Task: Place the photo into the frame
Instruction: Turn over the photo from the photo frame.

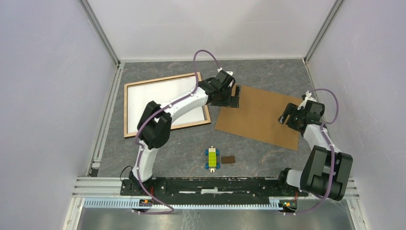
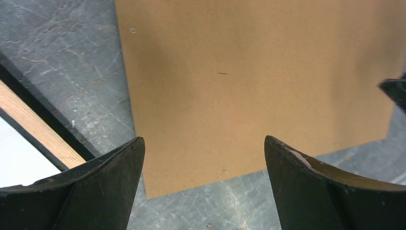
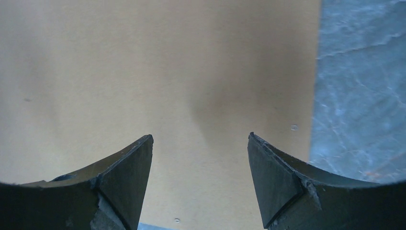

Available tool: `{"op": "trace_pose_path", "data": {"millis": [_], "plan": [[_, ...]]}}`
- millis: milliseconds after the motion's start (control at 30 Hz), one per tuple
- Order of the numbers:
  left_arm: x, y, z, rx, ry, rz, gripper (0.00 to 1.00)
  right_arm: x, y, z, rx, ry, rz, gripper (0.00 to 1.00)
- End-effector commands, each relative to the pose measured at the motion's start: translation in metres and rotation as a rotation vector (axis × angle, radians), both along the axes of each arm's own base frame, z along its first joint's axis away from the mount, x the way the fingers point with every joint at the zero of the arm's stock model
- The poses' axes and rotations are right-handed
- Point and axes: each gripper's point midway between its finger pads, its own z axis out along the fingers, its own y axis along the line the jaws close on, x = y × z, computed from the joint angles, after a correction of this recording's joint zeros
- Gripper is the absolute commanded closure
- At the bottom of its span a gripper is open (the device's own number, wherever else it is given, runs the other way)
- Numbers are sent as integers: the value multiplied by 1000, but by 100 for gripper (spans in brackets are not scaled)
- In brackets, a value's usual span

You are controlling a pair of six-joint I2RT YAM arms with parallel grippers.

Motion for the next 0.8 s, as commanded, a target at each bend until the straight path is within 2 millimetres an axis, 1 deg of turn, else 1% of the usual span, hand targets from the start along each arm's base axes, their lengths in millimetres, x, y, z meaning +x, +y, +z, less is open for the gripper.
{"op": "trace_pose_path", "data": {"millis": [0,67,200,300,400,467,533,667,767], "plan": [[19,20,-25,147,-21,54,0,1,-40,0,-89,13,-117,22],[17,14,-38,135,17,53,0,-1,-53,1,-119,20,-159,22],[15,15,-55,142,55,82,0,-8,-66,-4,-153,49,-205,22],[15,18,-60,154,63,106,0,-12,-71,-10,-157,66,-230,22],[15,18,-62,144,69,120,0,-15,-79,-13,-165,78,-264,21],[13,18,-67,134,93,123,0,-17,-83,-15,-154,78,-286,21],[12,19,-74,131,112,133,0,-16,-84,-18,-138,82,-292,21],[10,21,-82,123,124,147,0,-16,-78,-28,-103,96,-274,22],[1,11,-84,64,164,107,0,-17,-71,-35,-71,100,-256,22]]}}
